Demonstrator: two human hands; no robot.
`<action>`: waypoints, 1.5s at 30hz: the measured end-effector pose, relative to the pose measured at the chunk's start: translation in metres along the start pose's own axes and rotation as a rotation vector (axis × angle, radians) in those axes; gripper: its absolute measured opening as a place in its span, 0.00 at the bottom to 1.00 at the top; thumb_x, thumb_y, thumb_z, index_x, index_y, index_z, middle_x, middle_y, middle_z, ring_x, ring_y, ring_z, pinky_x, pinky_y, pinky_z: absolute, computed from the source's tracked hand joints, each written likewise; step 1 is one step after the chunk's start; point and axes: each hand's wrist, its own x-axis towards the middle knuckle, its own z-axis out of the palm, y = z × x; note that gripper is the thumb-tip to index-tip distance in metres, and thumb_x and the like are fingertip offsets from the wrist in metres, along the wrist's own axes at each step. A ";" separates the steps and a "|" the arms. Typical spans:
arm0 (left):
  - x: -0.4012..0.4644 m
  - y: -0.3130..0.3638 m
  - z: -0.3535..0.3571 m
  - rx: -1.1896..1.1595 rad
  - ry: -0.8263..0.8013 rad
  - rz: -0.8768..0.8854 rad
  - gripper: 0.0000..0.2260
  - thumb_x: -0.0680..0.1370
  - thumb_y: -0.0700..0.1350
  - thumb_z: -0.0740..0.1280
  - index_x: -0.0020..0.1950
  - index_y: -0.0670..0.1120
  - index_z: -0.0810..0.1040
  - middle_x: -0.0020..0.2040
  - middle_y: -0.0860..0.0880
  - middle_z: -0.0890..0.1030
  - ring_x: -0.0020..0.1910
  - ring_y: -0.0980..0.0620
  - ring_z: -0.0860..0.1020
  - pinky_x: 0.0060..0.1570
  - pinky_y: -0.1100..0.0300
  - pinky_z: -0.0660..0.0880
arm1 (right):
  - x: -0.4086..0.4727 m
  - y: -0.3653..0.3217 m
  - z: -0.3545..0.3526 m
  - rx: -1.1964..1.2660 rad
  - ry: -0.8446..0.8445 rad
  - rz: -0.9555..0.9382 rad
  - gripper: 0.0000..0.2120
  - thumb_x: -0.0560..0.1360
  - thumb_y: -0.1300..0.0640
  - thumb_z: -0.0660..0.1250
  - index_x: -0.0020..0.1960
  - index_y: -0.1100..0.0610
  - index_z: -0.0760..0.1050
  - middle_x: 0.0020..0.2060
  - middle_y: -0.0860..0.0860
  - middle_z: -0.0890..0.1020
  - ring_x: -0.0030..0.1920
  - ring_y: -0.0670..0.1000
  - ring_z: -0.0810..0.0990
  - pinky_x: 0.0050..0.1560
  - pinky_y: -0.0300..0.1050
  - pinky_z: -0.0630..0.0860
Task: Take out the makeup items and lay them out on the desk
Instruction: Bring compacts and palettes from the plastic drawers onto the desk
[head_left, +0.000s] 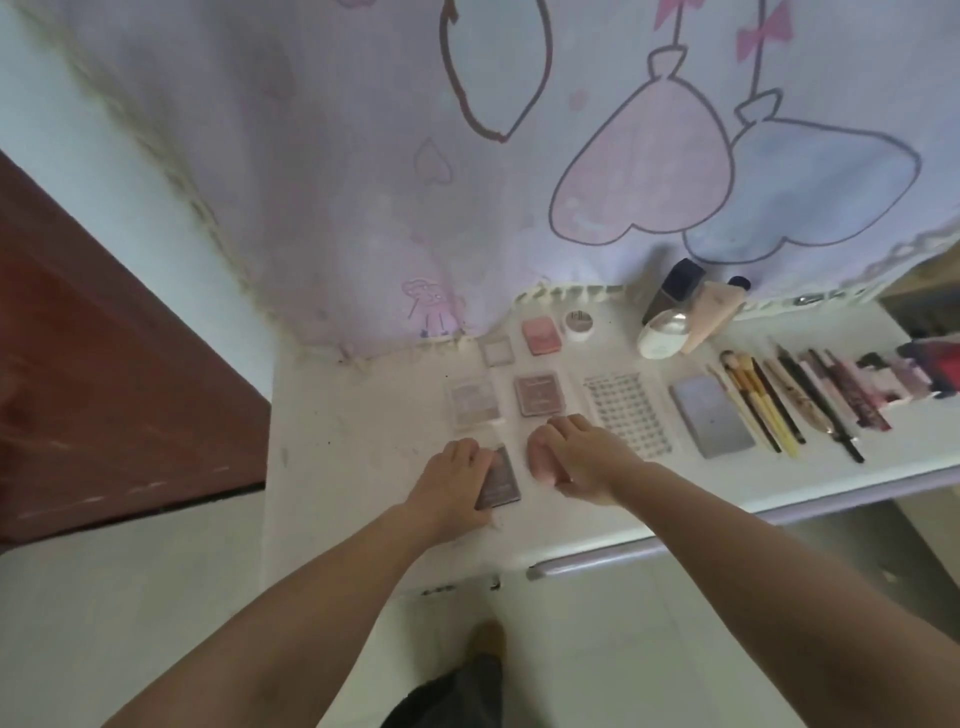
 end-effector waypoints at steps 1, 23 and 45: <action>0.002 0.000 0.001 0.013 -0.002 0.003 0.25 0.69 0.52 0.68 0.63 0.47 0.65 0.62 0.45 0.66 0.61 0.45 0.65 0.58 0.54 0.64 | 0.001 0.001 0.001 -0.004 -0.001 -0.004 0.30 0.72 0.50 0.67 0.69 0.58 0.60 0.66 0.56 0.66 0.65 0.58 0.66 0.58 0.55 0.73; 0.026 0.293 -0.039 0.181 0.153 0.905 0.22 0.79 0.54 0.58 0.69 0.44 0.66 0.65 0.44 0.69 0.64 0.45 0.67 0.61 0.52 0.63 | -0.343 -0.012 0.068 0.194 0.498 1.194 0.24 0.81 0.44 0.48 0.74 0.51 0.58 0.75 0.52 0.59 0.74 0.54 0.57 0.74 0.58 0.49; -0.540 0.560 0.334 0.707 -0.485 1.983 0.26 0.80 0.60 0.51 0.73 0.47 0.58 0.73 0.45 0.61 0.71 0.46 0.58 0.71 0.48 0.53 | -0.703 -0.594 0.389 1.038 0.226 2.532 0.26 0.80 0.40 0.44 0.76 0.46 0.51 0.76 0.49 0.54 0.76 0.49 0.51 0.74 0.57 0.43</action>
